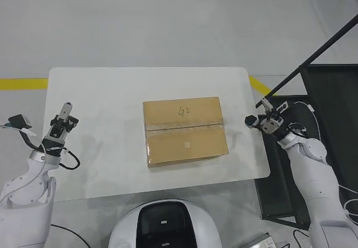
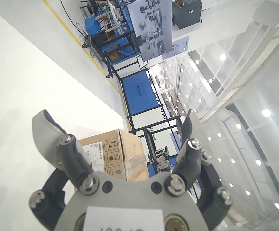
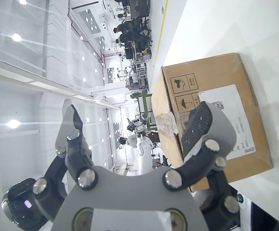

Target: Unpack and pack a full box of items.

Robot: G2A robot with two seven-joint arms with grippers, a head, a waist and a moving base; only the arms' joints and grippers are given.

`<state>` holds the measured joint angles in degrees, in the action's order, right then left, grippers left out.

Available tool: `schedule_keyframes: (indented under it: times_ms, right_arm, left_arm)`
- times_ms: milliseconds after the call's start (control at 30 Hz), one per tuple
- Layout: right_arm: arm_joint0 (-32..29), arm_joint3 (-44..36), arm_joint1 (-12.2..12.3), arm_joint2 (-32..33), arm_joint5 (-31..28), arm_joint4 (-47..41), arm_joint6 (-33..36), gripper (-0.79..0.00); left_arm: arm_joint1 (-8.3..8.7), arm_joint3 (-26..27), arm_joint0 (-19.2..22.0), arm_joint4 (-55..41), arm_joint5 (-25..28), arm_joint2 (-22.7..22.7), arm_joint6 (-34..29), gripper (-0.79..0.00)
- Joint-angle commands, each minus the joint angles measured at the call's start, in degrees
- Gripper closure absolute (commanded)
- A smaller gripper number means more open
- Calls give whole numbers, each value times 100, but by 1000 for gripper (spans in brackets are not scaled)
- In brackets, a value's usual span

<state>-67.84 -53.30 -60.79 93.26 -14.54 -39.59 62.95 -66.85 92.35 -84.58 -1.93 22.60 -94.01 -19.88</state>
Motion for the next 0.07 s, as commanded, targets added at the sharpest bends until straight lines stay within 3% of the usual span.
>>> schedule_keyframes:
  times_ms: [0, 33]
  right_arm:
    - [0, 0, 0, 0, 0, 0, 0, -785]
    - [0, 0, 0, -1, 0, 0, 0, -785]
  left_arm:
    - [0, 0, 0, 0, 0, 0, 0, -785]
    - [0, 0, 0, 0, 0, 0, 0, -785]
